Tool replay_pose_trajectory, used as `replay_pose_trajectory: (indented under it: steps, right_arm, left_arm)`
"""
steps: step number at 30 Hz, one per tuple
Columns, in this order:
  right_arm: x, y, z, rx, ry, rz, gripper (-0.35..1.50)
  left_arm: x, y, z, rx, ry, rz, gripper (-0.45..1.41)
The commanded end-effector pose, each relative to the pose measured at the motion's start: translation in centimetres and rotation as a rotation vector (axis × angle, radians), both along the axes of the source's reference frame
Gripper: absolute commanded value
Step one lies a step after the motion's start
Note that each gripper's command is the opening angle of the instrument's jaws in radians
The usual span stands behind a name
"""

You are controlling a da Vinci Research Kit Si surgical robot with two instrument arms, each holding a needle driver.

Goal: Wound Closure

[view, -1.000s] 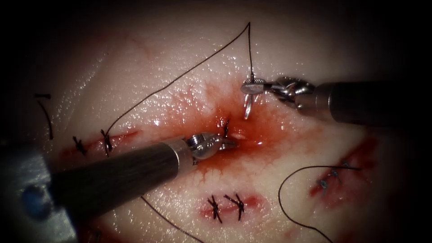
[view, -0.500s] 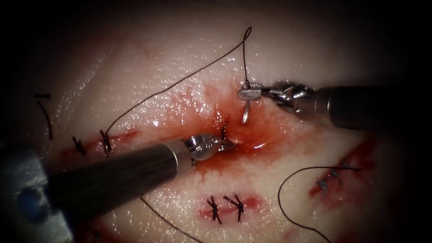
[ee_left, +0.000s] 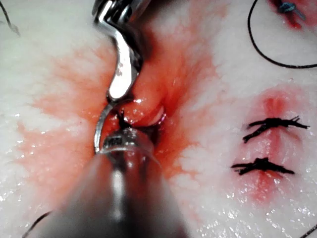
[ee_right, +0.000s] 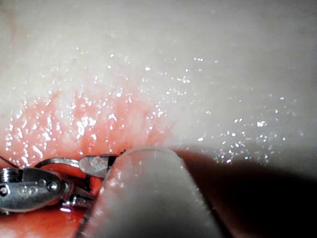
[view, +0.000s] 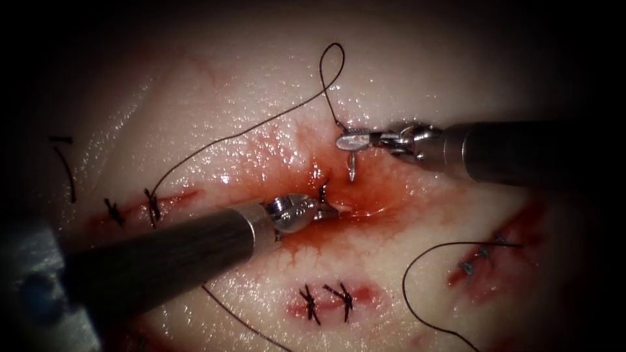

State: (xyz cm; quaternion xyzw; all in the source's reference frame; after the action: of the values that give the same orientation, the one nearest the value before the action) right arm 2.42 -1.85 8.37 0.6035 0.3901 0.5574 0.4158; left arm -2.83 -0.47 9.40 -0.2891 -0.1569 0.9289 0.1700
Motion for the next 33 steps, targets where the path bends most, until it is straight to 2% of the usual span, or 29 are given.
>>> replay_pose_trajectory:
  steps: [1,9,11,13,15,17,18,19,20,21,23,24,26,28,30,33]
  right_arm:
    - [0.1,-0.06,0.02,0.003,0.003,-0.009,-0.35]
    - [0.09,-0.09,0.0,0.027,0.006,0.006,-0.35]
    - [0.07,-0.05,0.02,0.036,-0.026,0.037,-0.35]
    - [0.02,0.04,0.03,0.0,-0.041,0.053,-0.35]
    - [-0.04,0.14,0.0,-0.053,-0.041,0.121,-0.35]
    - [-0.1,0.28,-0.04,-0.214,-0.07,0.202,-0.33]
    - [-0.12,0.37,-0.06,-0.305,-0.079,0.24,0.34]
    - [-0.14,0.44,-0.08,-0.369,-0.085,0.262,0.84]
    - [-0.16,0.52,-0.1,-0.468,-0.098,0.281,1.18]
    - [-0.18,0.6,-0.11,-0.55,-0.12,0.296,1.31]
    - [-0.24,0.76,-0.14,-0.7,-0.18,0.321,1.46]
    - [-0.27,0.81,-0.16,-0.759,-0.203,0.328,1.48]
    - [-0.34,0.88,-0.2,-0.967,-0.257,0.331,1.48]
    - [-0.37,0.88,-0.25,-1.079,-0.266,0.311,1.46]
    - [-0.36,0.84,-0.3,-1.201,-0.303,0.241,1.43]
    - [-0.28,0.78,-0.41,-1.372,-0.343,0.023,1.38]
  left_arm:
    - [-0.06,0.0,0.07,0.0,-0.002,0.001,-0.15]
    - [-0.06,-0.01,0.06,0.0,-0.002,0.0,-0.15]
    - [-0.07,0.0,0.06,0.0,-0.002,0.0,-0.15]
    - [-0.07,-0.01,0.06,0.0,-0.001,-0.001,-0.15]
    - [-0.07,-0.01,0.06,0.0,-0.001,-0.001,-0.15]
    - [-0.07,-0.02,0.05,0.0,-0.001,-0.001,-0.16]
    - [-0.08,-0.02,0.05,0.0,-0.001,-0.002,-0.16]
    - [-0.08,-0.02,0.05,0.0,-0.001,-0.002,-0.16]
    - [-0.08,-0.02,0.05,0.0,0.0,-0.002,-0.16]
    - [-0.08,-0.03,0.04,0.0,0.0,-0.002,-0.16]
    - [-0.08,-0.04,0.03,0.001,0.0,-0.002,-0.16]
    - [-0.08,-0.05,0.02,0.001,0.0,-0.003,-0.18]
    - [-0.1,-0.07,-0.01,0.001,0.001,-0.004,-0.18]
    - [-0.12,-0.09,-0.04,0.001,0.004,-0.008,-0.2]
    - [-0.15,-0.11,-0.05,0.001,0.005,-0.01,-0.2]
    - [-0.16,-0.11,-0.06,0.0,0.006,-0.011,-0.2]
